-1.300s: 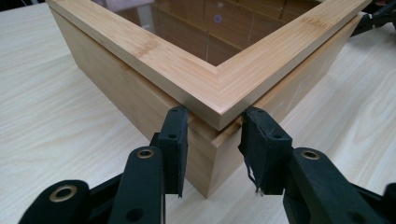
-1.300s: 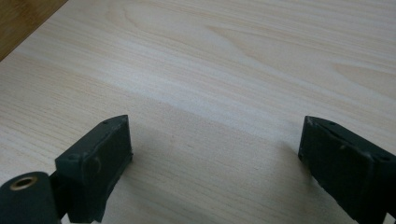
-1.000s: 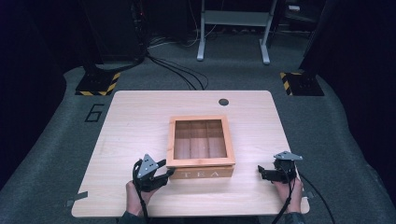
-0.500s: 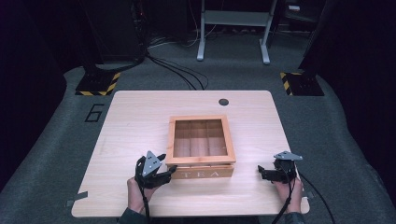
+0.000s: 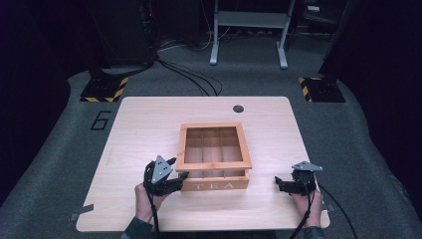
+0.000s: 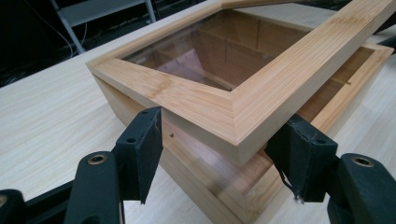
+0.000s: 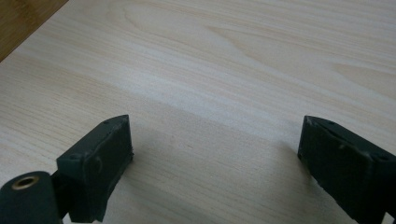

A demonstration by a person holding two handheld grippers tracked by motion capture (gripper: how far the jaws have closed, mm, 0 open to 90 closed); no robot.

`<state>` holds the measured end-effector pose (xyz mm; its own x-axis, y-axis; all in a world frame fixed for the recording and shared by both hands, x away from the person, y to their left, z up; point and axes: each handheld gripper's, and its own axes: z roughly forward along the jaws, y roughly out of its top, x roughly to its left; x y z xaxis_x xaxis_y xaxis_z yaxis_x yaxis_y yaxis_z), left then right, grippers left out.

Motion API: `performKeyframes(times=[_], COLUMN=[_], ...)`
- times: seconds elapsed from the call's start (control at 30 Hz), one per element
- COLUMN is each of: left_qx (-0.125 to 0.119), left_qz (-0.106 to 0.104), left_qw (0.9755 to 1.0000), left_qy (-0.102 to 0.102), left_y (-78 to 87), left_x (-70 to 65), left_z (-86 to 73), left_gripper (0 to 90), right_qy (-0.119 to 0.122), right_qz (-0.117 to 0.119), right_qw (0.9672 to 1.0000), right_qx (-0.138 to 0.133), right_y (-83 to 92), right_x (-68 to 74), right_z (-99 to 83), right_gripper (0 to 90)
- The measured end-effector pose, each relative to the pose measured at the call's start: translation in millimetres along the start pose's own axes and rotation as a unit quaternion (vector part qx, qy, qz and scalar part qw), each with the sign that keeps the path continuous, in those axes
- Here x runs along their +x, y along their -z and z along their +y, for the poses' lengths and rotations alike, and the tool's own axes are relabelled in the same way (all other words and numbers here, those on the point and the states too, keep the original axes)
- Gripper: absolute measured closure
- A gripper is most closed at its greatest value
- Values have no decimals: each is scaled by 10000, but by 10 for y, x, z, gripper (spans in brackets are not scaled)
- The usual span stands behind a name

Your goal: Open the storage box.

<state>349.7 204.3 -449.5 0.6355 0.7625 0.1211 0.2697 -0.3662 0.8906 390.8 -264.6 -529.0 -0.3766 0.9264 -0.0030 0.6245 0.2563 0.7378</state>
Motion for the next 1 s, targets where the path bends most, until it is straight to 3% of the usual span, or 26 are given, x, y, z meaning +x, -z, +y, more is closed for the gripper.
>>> performKeyframes(times=[0.33,0.73,1.0], left_qx=[-182,-339,-363], left_qz=[55,373,396], left_qw=[9997,9975,9971], left_qy=[-166,-487,-538], left_y=[5,0,3], left_x=[65,87,119], left_z=[155,322,397], left_gripper=[362,413,438], right_qy=[-4,-11,-35], right_qz=[-5,-6,-7], right_qw=[10000,10000,10000], right_qx=[12,10,16], right_y=[1,1,2], right_x=[1,1,4], right_z=[0,0,0], right_gripper=[96,98,99])
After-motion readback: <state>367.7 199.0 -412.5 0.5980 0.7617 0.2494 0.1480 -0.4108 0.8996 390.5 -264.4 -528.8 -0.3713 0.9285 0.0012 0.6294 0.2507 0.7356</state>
